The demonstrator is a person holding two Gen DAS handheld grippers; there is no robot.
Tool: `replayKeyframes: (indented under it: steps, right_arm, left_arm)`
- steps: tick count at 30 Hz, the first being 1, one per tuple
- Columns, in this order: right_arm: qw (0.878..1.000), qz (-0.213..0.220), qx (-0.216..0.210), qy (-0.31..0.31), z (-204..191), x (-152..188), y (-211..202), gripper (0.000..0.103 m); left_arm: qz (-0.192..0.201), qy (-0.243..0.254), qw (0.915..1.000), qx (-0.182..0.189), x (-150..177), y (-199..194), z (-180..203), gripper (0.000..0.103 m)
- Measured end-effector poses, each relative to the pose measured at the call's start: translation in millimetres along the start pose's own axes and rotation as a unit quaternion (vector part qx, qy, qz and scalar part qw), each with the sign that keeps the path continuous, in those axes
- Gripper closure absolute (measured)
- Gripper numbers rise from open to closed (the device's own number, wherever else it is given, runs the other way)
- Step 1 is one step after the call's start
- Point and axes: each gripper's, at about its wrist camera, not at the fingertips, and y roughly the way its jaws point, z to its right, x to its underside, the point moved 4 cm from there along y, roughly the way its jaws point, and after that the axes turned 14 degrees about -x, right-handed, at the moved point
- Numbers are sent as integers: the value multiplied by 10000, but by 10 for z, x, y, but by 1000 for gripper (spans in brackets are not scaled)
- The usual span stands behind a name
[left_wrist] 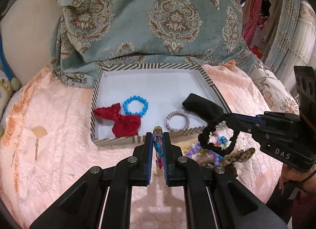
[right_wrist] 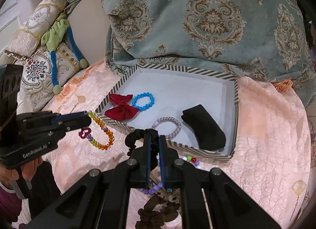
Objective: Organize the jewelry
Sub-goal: 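Carry the rainbow bracelet and black scrunchie into the striped tray and open both tools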
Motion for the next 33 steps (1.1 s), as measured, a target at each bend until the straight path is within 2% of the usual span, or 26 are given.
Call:
replayKeyframes:
  steps: [7,15,23,28,33]
  right_arm:
    - [9999,-2,35,147,176,-133,75,96]
    - [9991,63,156,394,544,-424,233,96]
    - [9960,56,639,624,1148,-772,487,95]
    - [9926,-95,929,778,1527,-827,752,95]
    - [9875,-349,1318,785,1767,-737,943,95]
  left_arm:
    - [-45,-55,9999,-94,-253,186,-105,103]
    - [-95,-391,9991,-165,-668,537,-286,103]
    - [-204,-684,9970,-285,-977,1064,-455,103]
    - [-388,-1019,9934,-366,-1014,1432,-654,103]
    - [-705,-1148,9892,-578,-874,1754,-807,103]
